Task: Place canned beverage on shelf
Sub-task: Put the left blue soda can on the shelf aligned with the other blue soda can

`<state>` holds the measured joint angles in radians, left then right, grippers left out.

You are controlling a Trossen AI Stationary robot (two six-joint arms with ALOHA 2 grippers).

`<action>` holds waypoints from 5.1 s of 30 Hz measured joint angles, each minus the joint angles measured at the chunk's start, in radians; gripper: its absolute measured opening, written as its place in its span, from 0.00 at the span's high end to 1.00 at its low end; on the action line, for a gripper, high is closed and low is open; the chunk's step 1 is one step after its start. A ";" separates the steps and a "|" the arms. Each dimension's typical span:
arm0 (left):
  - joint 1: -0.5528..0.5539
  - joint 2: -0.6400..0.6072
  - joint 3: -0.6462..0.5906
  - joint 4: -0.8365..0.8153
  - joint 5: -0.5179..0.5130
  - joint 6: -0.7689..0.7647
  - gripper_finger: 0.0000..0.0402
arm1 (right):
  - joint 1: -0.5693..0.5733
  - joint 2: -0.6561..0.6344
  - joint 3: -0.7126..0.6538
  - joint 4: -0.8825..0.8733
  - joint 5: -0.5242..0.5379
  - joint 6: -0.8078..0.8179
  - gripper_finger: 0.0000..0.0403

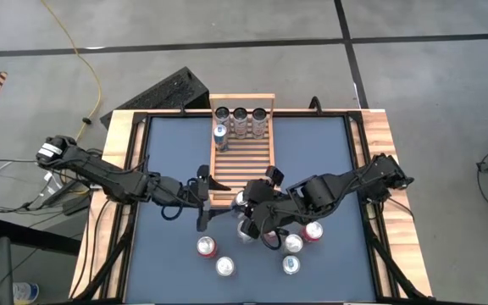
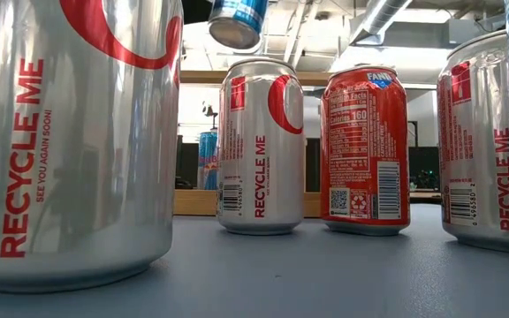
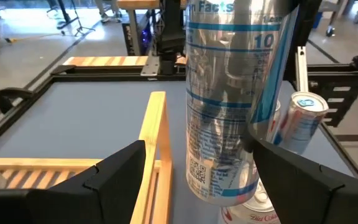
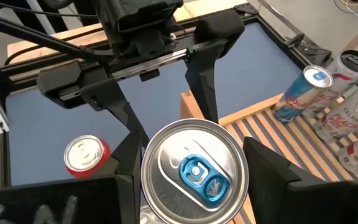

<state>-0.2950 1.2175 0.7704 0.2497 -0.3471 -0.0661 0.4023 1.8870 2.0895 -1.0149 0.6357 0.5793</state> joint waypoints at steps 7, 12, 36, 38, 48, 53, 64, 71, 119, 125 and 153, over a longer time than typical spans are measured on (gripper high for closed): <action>0.006 0.000 0.000 0.006 0.032 -0.022 0.29 | -0.018 0.000 0.000 0.006 -0.005 0.007 0.55; 0.005 0.000 0.000 0.029 0.063 -0.055 0.29 | -0.026 0.000 0.000 0.009 -0.003 0.008 0.55; 0.025 0.029 0.001 0.075 0.039 -0.063 0.31 | -0.046 0.000 0.000 0.112 0.005 -0.024 0.55; 0.025 0.029 0.001 0.063 0.034 -0.068 0.34 | -0.046 0.000 0.000 0.109 0.012 -0.023 0.55; 0.026 0.028 0.001 0.060 0.024 -0.068 0.44 | -0.046 0.000 0.000 0.109 0.019 -0.034 0.49; 0.026 0.028 0.001 0.058 0.017 -0.067 0.43 | -0.045 0.000 0.000 0.106 0.019 -0.137 0.43; 0.026 0.029 0.000 0.053 0.021 -0.082 0.43 | -0.006 -0.044 0.000 0.079 0.015 -0.286 0.42; 0.026 0.027 0.000 0.185 0.137 -0.099 0.43 | 0.092 -0.086 0.003 0.091 0.168 -0.322 0.42; 0.047 0.013 -0.023 0.379 0.613 0.019 0.43 | 0.091 -0.209 -0.505 0.877 -0.071 -0.673 0.27; 0.065 0.013 -0.023 0.389 0.613 0.032 0.43 | 0.083 -0.208 -0.505 0.891 -0.130 -0.666 0.22; 0.083 0.013 -0.023 0.404 0.551 0.056 0.43 | 0.040 -0.162 -0.506 0.990 -0.061 -0.707 0.31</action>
<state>-0.2120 1.2301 0.7475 0.6541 0.2039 -0.0101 0.4423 1.7252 1.5837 -0.0253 0.5747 -0.1279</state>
